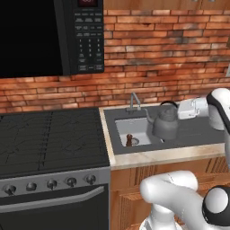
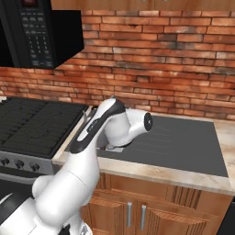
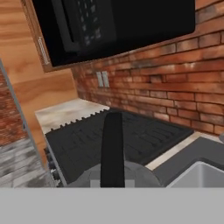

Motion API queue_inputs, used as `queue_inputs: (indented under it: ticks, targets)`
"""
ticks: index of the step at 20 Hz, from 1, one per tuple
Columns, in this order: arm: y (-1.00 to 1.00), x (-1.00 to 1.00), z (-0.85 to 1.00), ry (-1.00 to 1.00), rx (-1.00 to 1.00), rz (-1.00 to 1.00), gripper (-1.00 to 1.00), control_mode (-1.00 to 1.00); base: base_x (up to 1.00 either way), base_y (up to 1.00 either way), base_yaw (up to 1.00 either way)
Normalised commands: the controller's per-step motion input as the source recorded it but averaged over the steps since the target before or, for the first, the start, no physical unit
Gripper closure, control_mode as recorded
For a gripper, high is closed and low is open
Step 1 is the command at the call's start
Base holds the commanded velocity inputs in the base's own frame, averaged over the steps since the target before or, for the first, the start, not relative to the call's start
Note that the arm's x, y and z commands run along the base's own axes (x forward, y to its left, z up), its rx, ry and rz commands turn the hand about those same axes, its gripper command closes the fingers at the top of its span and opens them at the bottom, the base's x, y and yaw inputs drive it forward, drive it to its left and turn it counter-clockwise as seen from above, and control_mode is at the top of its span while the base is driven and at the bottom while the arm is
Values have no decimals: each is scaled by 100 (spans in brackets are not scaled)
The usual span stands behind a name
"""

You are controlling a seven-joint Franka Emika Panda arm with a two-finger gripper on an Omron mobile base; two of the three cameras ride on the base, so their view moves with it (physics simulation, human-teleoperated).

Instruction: Open the cabinet, pick the kettle from the cabinet, and place it in the sink.

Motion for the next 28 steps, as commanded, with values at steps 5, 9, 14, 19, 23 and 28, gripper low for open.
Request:
queue_inputs:
  ticks: [5,9,14,19,23,28]
  targets:
    - [4,34,-31,0,-2,3,100,-100,0,0,0]
    - [0,34,-29,1,0,5,100,-100,0,0,0]
    - [0,34,-27,1,0,6,100,-100,0,0,0]
    - [0,31,-28,0,0,6,100,-100,0,0,0]
    - [-4,30,-26,0,0,6,100,-100,0,0,0]
    - [-9,29,-23,0,0,6,100,-100,0,0,0]
